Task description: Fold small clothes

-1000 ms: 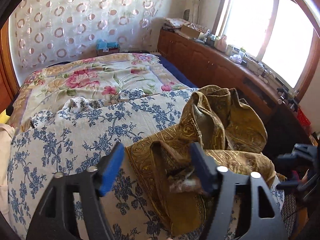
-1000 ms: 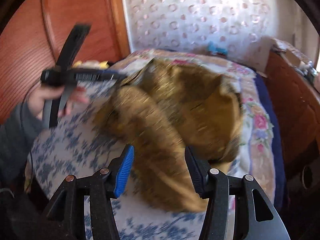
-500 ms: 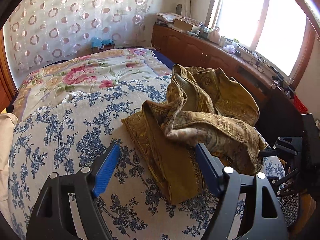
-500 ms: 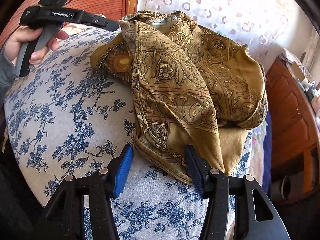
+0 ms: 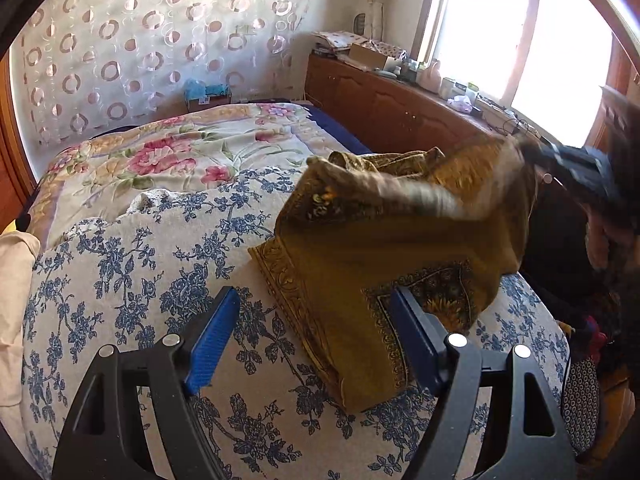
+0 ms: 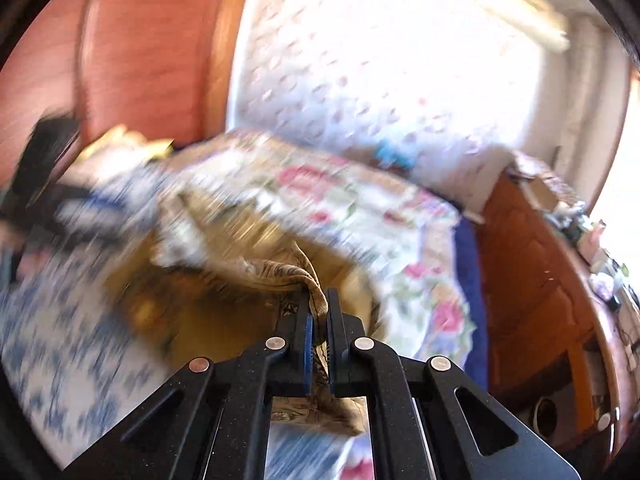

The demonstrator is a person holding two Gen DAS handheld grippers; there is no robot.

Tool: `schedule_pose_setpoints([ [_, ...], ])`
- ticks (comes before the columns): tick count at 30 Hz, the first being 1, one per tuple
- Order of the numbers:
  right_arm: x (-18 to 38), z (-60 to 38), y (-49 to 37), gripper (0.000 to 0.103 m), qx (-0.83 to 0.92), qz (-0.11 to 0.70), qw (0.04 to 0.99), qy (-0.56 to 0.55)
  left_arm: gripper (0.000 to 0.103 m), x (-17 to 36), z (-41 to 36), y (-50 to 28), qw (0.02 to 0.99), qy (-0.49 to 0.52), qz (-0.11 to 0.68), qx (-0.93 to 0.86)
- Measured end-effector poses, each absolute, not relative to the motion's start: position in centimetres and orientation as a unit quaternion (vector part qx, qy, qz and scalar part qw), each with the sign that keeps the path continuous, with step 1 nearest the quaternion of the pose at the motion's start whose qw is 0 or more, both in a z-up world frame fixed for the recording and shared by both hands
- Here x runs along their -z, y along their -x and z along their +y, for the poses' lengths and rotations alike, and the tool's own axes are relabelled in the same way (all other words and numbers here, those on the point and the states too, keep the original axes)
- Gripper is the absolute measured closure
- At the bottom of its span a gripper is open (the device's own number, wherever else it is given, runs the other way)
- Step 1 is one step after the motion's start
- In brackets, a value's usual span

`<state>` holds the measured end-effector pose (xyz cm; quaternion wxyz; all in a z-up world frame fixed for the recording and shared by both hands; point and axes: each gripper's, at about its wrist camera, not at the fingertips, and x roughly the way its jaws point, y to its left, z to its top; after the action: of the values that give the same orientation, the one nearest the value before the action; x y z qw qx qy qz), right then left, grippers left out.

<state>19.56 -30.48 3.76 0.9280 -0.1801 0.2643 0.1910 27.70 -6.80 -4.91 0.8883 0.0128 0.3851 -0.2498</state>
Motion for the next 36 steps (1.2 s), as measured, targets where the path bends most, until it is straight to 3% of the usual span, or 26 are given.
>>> schedule_pose_setpoints([
  [8, 2.6, -30.2, -31.7, 0.096, -0.084, 0.357, 0.925, 0.100, 0.025, 7.2, -7.4, -30.5, 0.879, 0.004, 0.419, 0.228],
  [9, 2.7, -30.2, -31.9, 0.090, -0.085, 0.359, 0.925, 0.090, 0.025, 7.4, -7.3, -30.6, 0.878, 0.009, 0.422, 0.227],
  [11, 2.5, -30.3, -31.6, 0.063, -0.066, 0.354, 0.930, 0.081, 0.025, 7.9, -7.1, -31.0, 0.874, 0.021, 0.430, 0.227],
  [17, -0.1, -34.5, -26.0, 0.035, -0.084, 0.337, 0.938, -0.008, 0.031, 8.3, -7.1, -31.7, 0.865, 0.047, 0.439, 0.238],
  [23, 2.4, -35.8, -23.5, 0.032, -0.142, 0.403, 0.903, -0.044, 0.036, 8.4, -8.3, -32.2, 0.861, 0.041, 0.445, 0.243],
  [29, 4.5, -36.1, -26.4, 0.030, -0.144, 0.437, 0.885, -0.068, 0.056, 9.0, -8.8, -32.6, 0.852, 0.046, 0.456, 0.252],
  [31, 4.9, -36.2, -27.6, 0.030, -0.156, 0.447, 0.877, -0.077, 0.073, 9.0, -8.8, -32.6, 0.849, 0.054, 0.457, 0.260],
  [32, 5.0, -36.3, -28.0, 0.030, -0.164, 0.451, 0.873, -0.086, 0.076, 8.8, -8.7, -32.5, 0.847, 0.059, 0.457, 0.266],
  [33, 5.0, -36.4, -28.3, 0.033, -0.174, 0.456, 0.868, -0.091, 0.083, 8.7, -8.7, -32.4, 0.847, 0.058, 0.455, 0.268],
  [34, 5.1, -36.3, -28.5, 0.044, -0.180, 0.458, 0.866, -0.088, 0.089, 8.4, -8.8, -32.2, 0.848, 0.057, 0.452, 0.272],
  [35, 4.9, -36.3, -28.5, 0.061, -0.190, 0.458, 0.864, -0.083, 0.090, 7.8, -8.7, -31.8, 0.850, 0.059, 0.441, 0.280],
  [36, 4.7, -36.0, -28.5, 0.066, -0.199, 0.460, 0.862, -0.077, 0.090, 7.3, -8.6, -31.4, 0.853, 0.059, 0.433, 0.287],
])
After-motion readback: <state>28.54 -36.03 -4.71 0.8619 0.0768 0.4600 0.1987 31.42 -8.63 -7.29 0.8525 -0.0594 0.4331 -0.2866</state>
